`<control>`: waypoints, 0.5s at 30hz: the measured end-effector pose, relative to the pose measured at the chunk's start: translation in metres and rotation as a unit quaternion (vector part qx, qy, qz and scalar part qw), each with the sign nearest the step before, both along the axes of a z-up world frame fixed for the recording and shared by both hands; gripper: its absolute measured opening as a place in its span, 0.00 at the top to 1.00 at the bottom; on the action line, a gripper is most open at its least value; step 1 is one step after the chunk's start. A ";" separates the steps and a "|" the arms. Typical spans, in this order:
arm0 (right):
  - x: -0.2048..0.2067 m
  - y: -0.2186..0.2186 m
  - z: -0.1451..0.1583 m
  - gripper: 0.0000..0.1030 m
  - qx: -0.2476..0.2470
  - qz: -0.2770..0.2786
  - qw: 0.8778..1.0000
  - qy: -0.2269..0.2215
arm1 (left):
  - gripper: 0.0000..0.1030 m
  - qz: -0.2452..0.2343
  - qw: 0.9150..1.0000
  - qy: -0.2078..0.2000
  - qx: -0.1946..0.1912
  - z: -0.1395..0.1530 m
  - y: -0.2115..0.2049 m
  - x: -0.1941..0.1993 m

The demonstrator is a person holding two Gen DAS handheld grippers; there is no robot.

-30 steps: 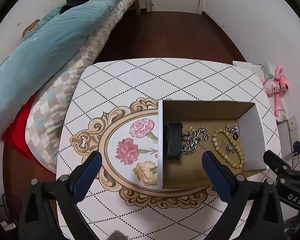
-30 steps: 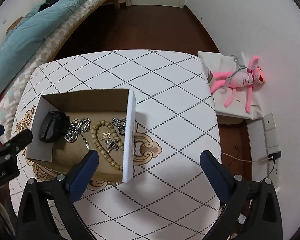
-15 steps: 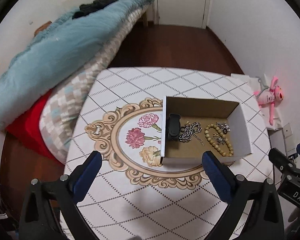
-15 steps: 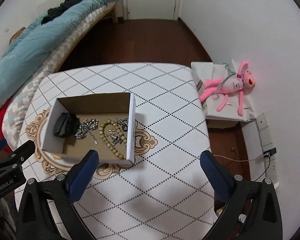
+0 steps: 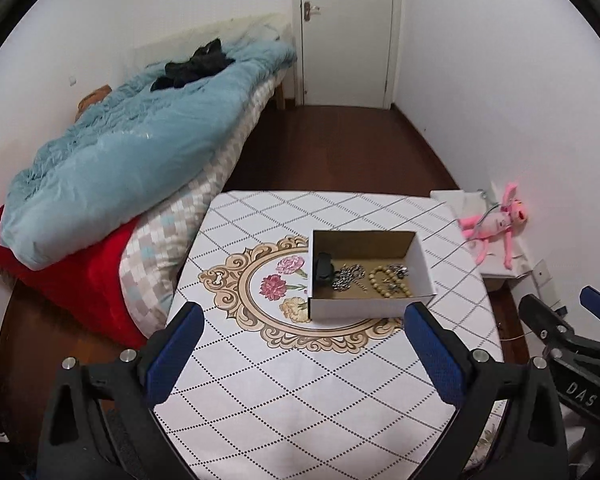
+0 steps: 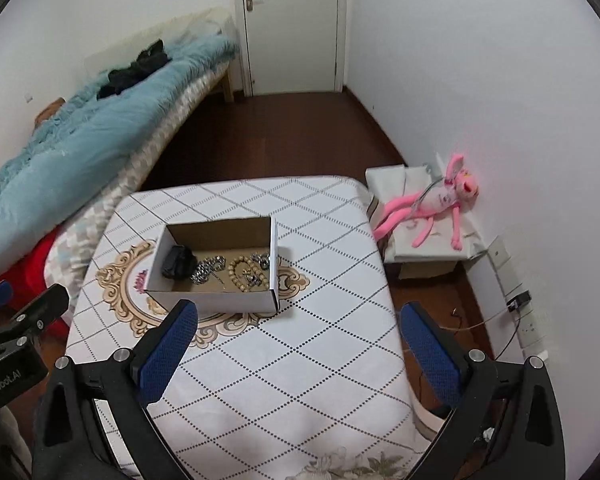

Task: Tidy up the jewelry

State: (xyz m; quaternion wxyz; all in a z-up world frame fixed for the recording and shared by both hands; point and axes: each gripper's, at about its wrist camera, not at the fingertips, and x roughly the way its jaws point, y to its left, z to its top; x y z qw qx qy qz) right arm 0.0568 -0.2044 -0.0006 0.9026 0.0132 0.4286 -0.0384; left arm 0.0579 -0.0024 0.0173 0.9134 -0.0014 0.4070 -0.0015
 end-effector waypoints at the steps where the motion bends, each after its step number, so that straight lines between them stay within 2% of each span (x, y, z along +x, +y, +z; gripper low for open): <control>1: -0.006 0.002 0.006 0.01 -0.006 0.000 1.000 -0.005 | 0.01 -0.002 1.000 -0.003 -0.003 0.003 0.000 -0.003; 9: -0.041 0.004 0.047 0.00 -0.013 -0.003 0.999 -0.044 | 0.01 0.004 0.999 -0.026 -0.019 0.030 0.005 -0.027; 15: -0.053 0.006 0.065 0.00 -0.010 0.008 0.999 -0.050 | 0.01 0.004 0.999 -0.031 -0.022 0.040 0.008 -0.035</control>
